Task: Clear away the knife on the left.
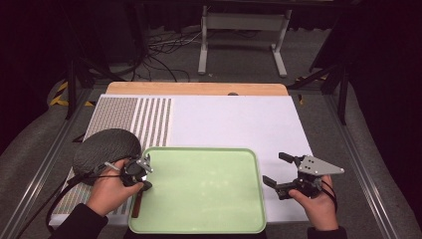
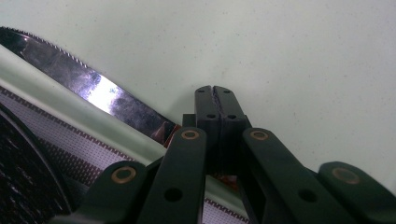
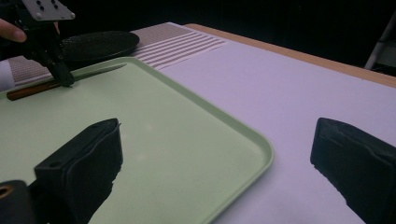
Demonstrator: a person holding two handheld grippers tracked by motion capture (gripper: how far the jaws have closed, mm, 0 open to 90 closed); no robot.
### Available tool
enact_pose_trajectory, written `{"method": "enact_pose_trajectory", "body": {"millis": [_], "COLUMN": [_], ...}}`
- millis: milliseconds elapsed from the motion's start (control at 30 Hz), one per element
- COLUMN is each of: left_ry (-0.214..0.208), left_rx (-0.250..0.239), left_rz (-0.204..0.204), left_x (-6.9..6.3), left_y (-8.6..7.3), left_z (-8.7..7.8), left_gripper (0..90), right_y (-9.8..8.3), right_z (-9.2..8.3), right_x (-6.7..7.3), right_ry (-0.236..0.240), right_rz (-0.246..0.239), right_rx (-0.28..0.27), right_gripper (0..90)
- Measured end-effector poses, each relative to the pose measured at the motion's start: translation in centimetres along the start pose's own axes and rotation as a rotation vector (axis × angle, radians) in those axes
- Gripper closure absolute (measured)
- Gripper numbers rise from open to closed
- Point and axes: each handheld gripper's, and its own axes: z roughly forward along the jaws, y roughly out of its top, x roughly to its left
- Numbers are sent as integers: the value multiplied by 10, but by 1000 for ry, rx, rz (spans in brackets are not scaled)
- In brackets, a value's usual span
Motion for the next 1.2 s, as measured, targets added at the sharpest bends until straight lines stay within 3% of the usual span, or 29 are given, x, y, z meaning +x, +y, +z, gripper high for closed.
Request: {"method": "enact_pose_trajectory", "body": {"millis": [133, 200, 267, 400, 500, 567, 667, 800, 867, 1000, 1100, 1167, 1200], "left_ry": [-19, -24, -22, 1, 38, 50, 59, 78, 95, 112, 79, 124, 110], "left_rx": [-25, -46, -69, -126, -166, -186, -210, -253, -307, -358, -432, -456, -482], "left_rz": [4, 1, 0, -31, -14, -17, -13, -6, -14, -23, -46, -49, -53], "left_x": [-2, -3, -3, -6, -5, -4, -4, -7, -8, -9, -6, -6, -5], "left_y": [1, 1, 1, 0, -2, -3, -5, -9, -13, -18, -28, -35, -39], "left_z": [-3, -6, -10, -16, -20, -23, -27, -37, -45, -52, -58, -62, -63], "left_gripper": [895, 844, 757, 465, 283, 211, 153, 153, 129, 88, 75, 67, 67], "right_y": [0, 0, 0, 0, -1, -1, -1, -1, -1, -1, -1, -1, -1], "right_z": [0, -1, -1, 0, 0, -1, -2, -2, -4, -4, -5, -6, -6], "right_x": [0, 0, 0, 1, 1, 1, 1, 1, 1, 2, 2, 1, 1], "right_ry": [-1, -1, -2, -1, -2, -2, -6, -7, -8, -8, -9, -13, -14], "right_rz": [0, -1, -2, 0, 0, -2, -1, -2, -1, -2, -2, 0, 1], "right_rx": [0, -1, -1, 0, 2, 1, -1, 0, -3, -7, -7, -10, -13], "right_gripper": [31, 31, 31, 30, 29, 29, 29, 29, 29, 28, 28, 28, 28]}}
